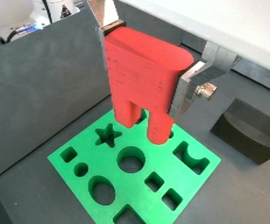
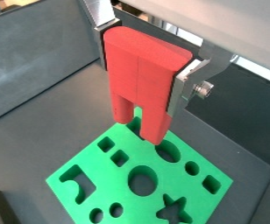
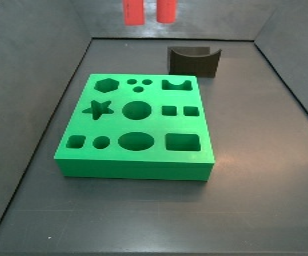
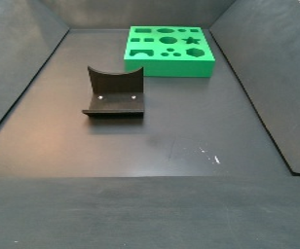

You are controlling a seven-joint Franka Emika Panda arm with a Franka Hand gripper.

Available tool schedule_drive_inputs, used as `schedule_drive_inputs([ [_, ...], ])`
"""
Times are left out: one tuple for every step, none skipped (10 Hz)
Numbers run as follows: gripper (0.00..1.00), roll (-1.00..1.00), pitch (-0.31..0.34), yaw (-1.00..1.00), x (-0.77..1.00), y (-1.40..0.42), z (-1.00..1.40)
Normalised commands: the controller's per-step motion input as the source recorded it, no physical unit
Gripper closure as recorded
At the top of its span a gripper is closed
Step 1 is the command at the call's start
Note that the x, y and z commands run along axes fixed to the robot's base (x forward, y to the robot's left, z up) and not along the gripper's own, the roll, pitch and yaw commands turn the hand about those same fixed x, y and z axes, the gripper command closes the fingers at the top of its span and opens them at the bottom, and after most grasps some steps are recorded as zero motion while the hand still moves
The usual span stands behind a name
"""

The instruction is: Insert the square-circle object.

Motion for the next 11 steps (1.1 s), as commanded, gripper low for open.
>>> schedule_drive_inputs([
  [1.00,0.00,-0.067,-0.03,-0.10,-0.51,-0.54],
  [1.00,0.00,-0.033,-0.05,0.00,-0.50,-0.42],
  [1.00,0.09,0.000,-0.13,0.03,-0.41,-0.18],
  [1.00,0.11,0.000,-0.13,0.00,-0.44,-0.34],
  [1.00,0.10,-0.059,-0.23,-0.10,-0.29,-0.59],
  [1.00,0.01,-0.154,-0.25,-0.43,-0.07,-0.83],
  [1.00,0.00,-0.149,-0.21,-0.71,-0.01,-0.97],
  [1.00,0.05,-0.101,-0.36,-0.81,0.00,-0.93],
  [1.00,-0.03,-0.119,-0.29,-0.81,-0.01,-1.00],
  [1.00,-0.12,-0.217,-0.14,-0.44,-0.07,-0.69],
  [1.00,0.00,-0.067,-0.19,-0.06,-0.15,-0.45],
])
